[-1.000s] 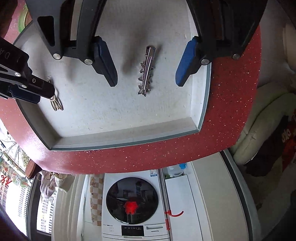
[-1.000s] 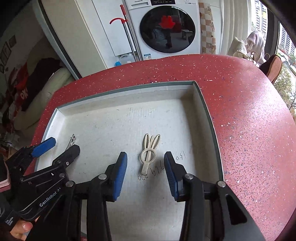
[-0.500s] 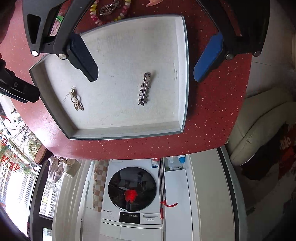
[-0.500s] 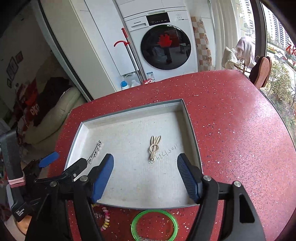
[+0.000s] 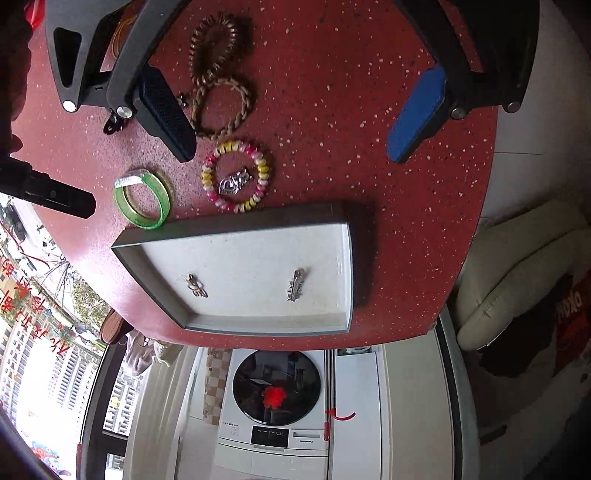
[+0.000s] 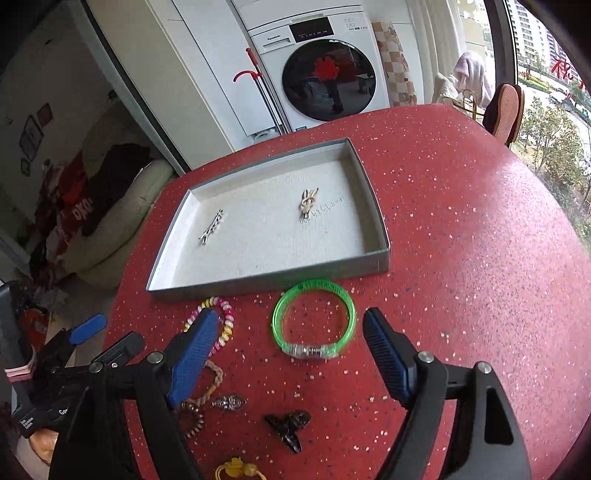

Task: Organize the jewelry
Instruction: 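Withdraw both tools from the tray toward the remaining jewelry, then grasp the brown coiled hair tie with the left tool while the right tool grasps the black claw clip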

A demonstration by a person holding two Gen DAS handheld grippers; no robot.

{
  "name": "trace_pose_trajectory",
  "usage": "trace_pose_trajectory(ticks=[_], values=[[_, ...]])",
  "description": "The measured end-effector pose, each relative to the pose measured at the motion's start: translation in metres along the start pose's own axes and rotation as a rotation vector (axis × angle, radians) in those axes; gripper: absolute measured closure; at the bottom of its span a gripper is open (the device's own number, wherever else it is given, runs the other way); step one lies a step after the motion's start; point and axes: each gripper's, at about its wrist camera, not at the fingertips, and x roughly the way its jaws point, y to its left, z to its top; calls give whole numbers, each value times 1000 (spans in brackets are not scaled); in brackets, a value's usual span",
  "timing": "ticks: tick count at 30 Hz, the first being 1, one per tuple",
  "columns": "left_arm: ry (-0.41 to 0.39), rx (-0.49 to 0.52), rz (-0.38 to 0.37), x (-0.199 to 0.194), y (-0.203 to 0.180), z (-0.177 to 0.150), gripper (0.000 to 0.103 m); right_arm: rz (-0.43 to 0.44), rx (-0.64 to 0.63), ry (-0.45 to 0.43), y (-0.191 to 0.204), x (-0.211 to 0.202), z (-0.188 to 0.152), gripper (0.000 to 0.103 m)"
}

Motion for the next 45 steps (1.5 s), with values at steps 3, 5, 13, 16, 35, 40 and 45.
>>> trace_pose_trajectory(ticks=[3,5,13,16,35,40,45], values=[[20,-5,-3,-3,-3,-23,0,-16,-5,39,-2,0,-29,20],[31,-2,-3,-3,-5,-36,0,-35,-17,58,-3,1,-45,20],[67,18,-8,3,-6,-56,0,-82,-34,81,-3,0,-82,20],[83,28,-8,5,-5,-59,0,-84,-31,85,-3,1,-86,20],[118,99,12,13,-23,-69,8,-165,-192,100,28,28,-87,30],[107,117,-3,9,-28,-71,20,-186,-227,94,34,29,-87,44],[97,145,-37,5,-36,-71,50,-196,-238,88,38,27,-89,61]])
